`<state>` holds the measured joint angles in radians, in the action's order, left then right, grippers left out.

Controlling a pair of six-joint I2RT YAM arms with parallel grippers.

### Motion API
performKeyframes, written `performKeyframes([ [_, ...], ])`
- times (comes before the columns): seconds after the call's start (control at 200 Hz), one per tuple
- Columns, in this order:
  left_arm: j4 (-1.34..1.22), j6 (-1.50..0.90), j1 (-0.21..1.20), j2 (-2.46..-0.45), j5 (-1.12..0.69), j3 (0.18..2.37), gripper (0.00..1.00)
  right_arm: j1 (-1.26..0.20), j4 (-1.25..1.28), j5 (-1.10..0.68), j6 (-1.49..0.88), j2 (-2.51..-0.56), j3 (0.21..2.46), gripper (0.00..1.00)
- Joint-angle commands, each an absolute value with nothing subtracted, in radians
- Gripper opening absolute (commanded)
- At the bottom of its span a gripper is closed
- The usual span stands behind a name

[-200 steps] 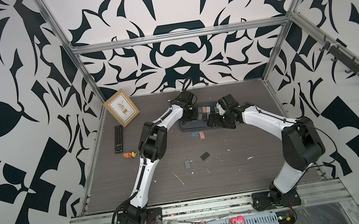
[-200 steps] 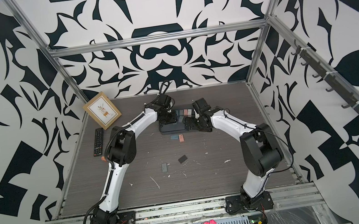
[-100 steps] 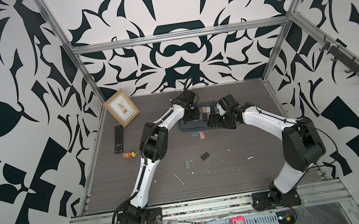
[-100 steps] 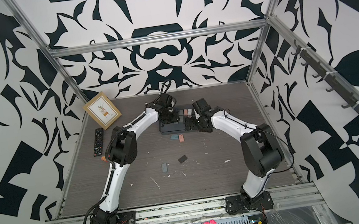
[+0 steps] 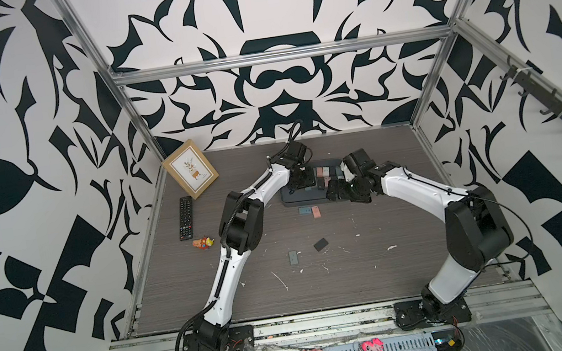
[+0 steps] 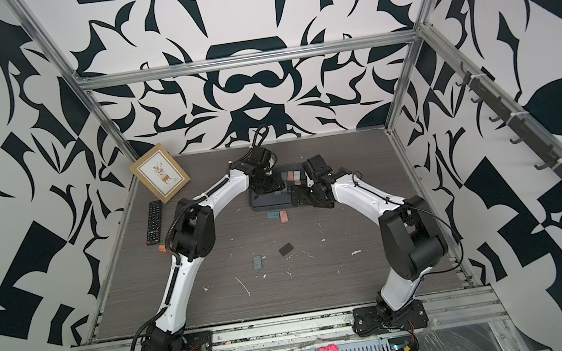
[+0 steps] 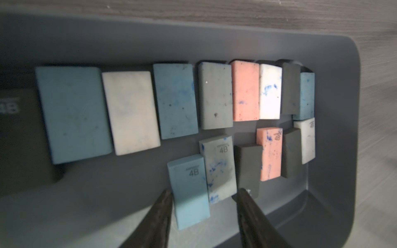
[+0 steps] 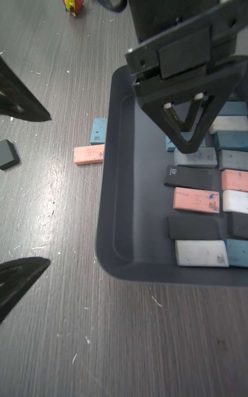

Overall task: Put the eraser in the storage box
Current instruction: Place the eraser in the storage box.

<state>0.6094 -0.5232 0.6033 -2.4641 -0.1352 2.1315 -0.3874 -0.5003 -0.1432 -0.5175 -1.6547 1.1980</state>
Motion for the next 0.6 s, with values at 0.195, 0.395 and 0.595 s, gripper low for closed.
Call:
performKeyframes([
  [0.195,0.63,-0.534,0.609,-2.39,-0.158,2.152,0.74,-0.416,-0.506,-0.077,-0.485,-1.604,1.165,0.99],
  [0.395,0.661,-0.535,0.606,-2.29,-0.171,2.128,0.99,-0.494,-0.509,-0.022,-0.478,-1.605,1.134,0.99],
  [0.595,0.65,-0.546,0.596,-2.133,-0.17,1.981,0.99,-0.6,-0.546,0.068,-0.579,-1.599,1.105,0.99],
])
